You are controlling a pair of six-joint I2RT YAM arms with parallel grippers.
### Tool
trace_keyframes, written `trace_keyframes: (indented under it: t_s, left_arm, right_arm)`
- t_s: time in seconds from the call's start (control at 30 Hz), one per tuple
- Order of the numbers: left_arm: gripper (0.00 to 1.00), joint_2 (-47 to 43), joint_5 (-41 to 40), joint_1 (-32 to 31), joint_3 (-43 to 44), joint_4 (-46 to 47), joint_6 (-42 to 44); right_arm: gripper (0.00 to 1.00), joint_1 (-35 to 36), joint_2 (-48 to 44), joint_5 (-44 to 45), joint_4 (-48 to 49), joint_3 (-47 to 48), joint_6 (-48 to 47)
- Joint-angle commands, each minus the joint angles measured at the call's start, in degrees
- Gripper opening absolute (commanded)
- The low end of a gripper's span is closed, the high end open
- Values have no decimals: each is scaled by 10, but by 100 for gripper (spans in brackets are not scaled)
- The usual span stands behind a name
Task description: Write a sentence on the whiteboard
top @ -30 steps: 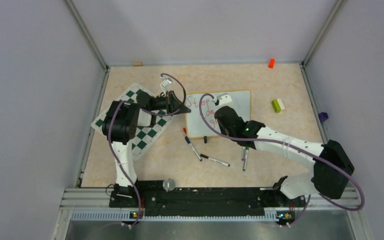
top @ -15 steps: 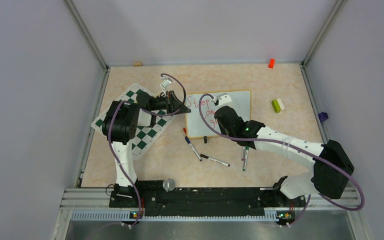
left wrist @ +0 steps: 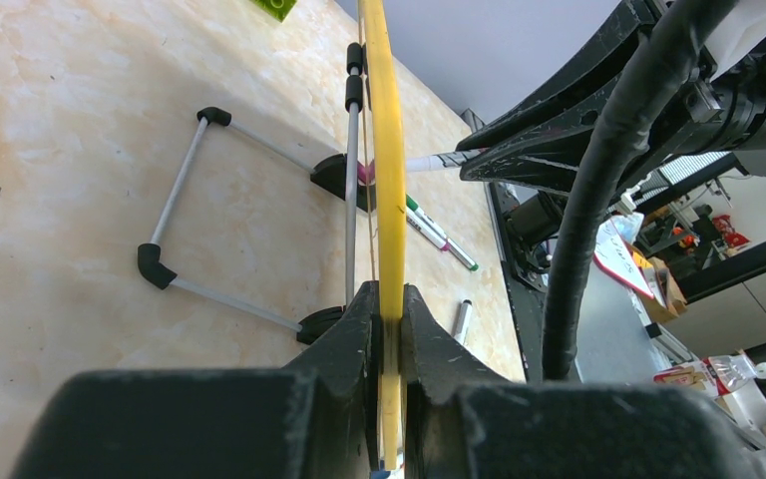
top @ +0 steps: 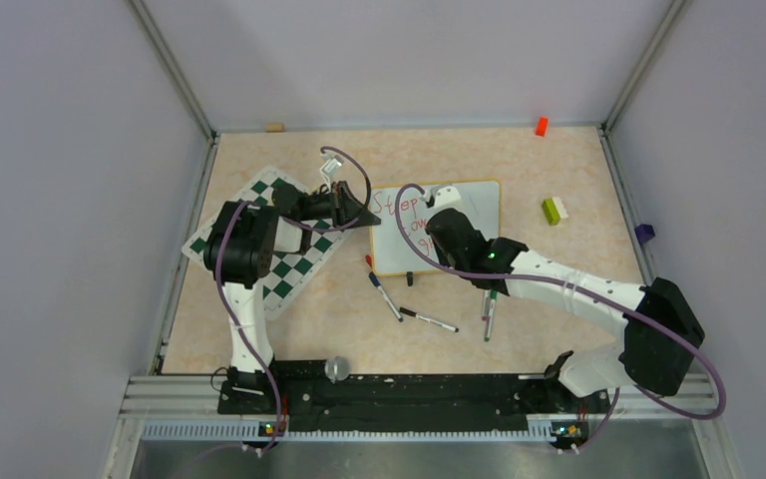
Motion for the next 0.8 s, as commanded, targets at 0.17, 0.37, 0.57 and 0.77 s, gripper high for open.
trace_keyframes:
  t_s: [0.17,0.37,0.57,0.77]
  left_arm:
    - [0,-11,10,-5,20,62,-15]
    - [0,-12,10,-5,20,62,-16]
    - [0,-12,9,-5,19,62,-15]
    - [0,-12,10,-5,19,62,-15]
  right_arm:
    - [0,-6,3,-26,24,9,6]
    - [0,-6,-6,-35,18,-15,9]
    - [0,-6,-14,-41,9,-30,17]
    - [0,-6,-24,-17,-3,-32,18]
